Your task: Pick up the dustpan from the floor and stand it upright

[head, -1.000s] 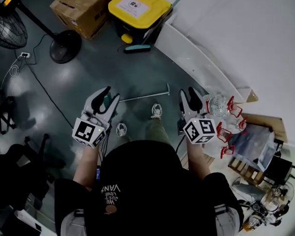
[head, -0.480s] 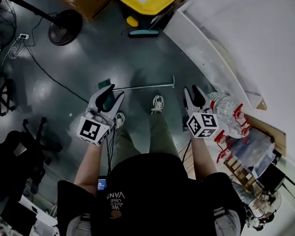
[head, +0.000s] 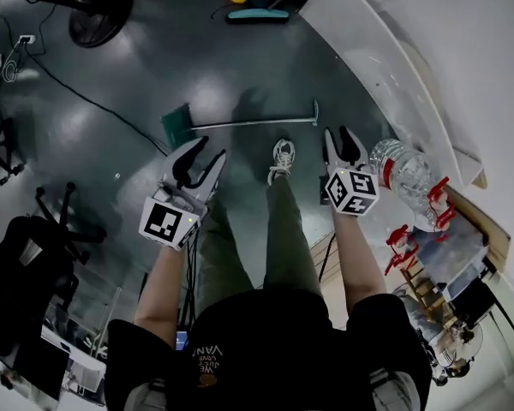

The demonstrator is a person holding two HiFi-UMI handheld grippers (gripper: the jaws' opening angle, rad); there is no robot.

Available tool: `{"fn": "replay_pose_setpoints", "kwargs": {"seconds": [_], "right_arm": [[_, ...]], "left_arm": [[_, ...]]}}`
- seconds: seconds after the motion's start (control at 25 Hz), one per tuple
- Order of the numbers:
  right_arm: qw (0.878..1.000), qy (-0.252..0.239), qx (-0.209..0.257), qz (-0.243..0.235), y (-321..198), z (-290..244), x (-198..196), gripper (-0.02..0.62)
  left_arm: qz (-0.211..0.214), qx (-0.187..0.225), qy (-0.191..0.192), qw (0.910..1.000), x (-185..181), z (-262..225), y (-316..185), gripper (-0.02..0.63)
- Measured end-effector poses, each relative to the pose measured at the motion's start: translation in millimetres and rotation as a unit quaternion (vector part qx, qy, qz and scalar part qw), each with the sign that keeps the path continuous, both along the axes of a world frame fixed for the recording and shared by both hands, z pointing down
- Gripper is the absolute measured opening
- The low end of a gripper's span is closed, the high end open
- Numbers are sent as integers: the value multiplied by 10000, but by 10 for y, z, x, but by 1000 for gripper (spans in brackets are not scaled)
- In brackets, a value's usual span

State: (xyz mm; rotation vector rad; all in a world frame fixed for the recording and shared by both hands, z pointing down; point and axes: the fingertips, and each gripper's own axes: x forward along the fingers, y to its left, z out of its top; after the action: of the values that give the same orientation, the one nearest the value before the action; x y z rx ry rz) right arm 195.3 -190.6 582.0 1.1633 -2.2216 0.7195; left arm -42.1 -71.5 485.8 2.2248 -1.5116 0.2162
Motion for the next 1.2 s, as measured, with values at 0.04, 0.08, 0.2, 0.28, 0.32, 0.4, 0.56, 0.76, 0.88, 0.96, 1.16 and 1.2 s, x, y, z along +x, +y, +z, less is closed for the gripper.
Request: {"fn": "replay_pose_setpoints", "kwargs": {"seconds": [0.04, 0.08, 0.2, 0.28, 0.32, 0.4, 0.56, 0.76, 0.88, 0.96, 1.16, 1.2], "right_arm": [[10000, 47, -83, 0, -4, 129, 20, 143], [9998, 98, -163, -5, 0, 263, 50, 141], [9989, 261, -376, -35, 37, 685, 185, 141], [9981, 370, -495, -54, 49, 950, 253, 141], [9976, 421, -555, -58, 58, 1075, 274, 141], [9962, 529, -686, -59, 79, 1333, 311, 141], [9920, 823, -951, -109, 116, 1927, 379, 141], [9834, 1260, -1291, -212, 193, 2611, 532, 141], [9784, 1439, -1449, -318, 234, 2966, 627, 141], [9759, 1505, -1541, -351, 242, 3184, 684, 141], [9687, 1607, -1872, -288, 273, 3706, 856, 141], [9665, 1637, -1958, -279, 278, 3822, 886, 141]], "left_arm": [[-20, -38, 22, 10000, 30, 96, -9, 166], [-37, -80, 44, 10000, 69, 194, -13, 166], [-81, -279, 147, 9995, 215, 497, -9, 166], [-90, -303, 152, 9994, 262, 692, -12, 166], [-88, -320, 149, 9993, 274, 779, -11, 166], [-91, -393, 154, 9991, 295, 951, -3, 166], [-191, -586, 259, 9978, 327, 1279, 0, 166], [-203, -655, 256, 9973, 379, 1638, 34, 166], [-209, -720, 284, 9968, 405, 1876, 55, 166], [-255, -796, 322, 9960, 414, 2040, 66, 166], [-294, -1019, 351, 9937, 482, 2389, 105, 166], [-333, -1052, 375, 9932, 492, 2444, 100, 166]]}}
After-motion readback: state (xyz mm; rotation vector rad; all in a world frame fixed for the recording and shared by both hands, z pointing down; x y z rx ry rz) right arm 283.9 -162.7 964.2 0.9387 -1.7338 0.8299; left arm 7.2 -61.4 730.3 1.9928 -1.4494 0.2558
